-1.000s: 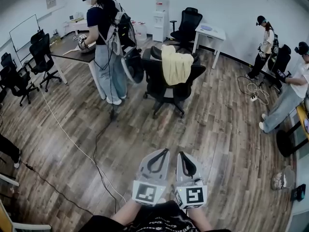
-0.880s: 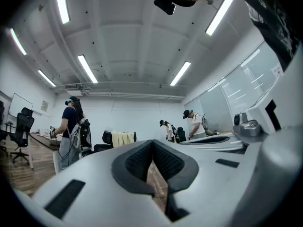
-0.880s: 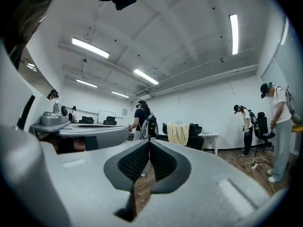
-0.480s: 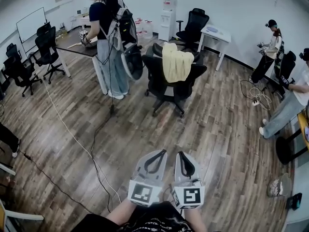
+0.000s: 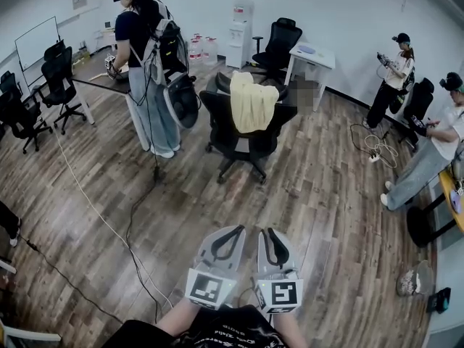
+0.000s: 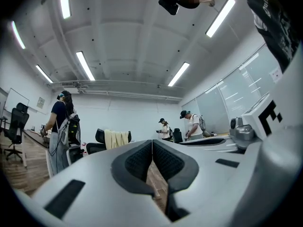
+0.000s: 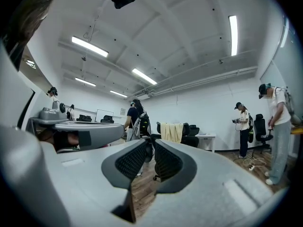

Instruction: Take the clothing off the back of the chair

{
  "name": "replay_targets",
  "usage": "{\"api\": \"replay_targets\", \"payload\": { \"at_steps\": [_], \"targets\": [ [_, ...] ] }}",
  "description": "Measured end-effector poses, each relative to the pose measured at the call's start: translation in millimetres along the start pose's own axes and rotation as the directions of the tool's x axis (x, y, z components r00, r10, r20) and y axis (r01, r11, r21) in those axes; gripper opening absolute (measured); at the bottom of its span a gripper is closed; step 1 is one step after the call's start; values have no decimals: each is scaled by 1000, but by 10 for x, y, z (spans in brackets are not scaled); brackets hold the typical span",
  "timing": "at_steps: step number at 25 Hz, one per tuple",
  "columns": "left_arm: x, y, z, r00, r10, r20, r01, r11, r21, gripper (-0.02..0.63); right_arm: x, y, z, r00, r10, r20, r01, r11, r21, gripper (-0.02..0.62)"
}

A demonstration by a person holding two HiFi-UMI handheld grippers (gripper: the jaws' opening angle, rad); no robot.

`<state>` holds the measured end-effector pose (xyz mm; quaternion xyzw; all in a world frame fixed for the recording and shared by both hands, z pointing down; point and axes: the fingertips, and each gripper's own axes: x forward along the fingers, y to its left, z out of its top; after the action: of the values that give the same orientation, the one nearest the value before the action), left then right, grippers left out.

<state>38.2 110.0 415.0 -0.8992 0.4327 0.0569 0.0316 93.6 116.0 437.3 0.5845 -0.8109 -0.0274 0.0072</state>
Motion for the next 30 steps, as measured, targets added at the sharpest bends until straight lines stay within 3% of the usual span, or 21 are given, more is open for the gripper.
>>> {"api": "replay_targets", "payload": {
  "at_steps": [9, 16, 30],
  "targets": [
    [472, 424, -68, 1000, 15, 23, -15, 1000, -17, 9, 604, -146, 48, 1000, 16, 6, -16, 1000, 6, 48],
    [897, 838, -65, 1000, 9, 30, -8, 1000, -27, 9, 1111, -372, 94, 999, -35, 11, 36, 999, -8, 48],
    [1729, 1405, -237, 996, -89, 18, 90, 995, -47, 9, 2021, -672, 9, 993, -112, -45, 110, 993, -44, 5]
  ]
}}
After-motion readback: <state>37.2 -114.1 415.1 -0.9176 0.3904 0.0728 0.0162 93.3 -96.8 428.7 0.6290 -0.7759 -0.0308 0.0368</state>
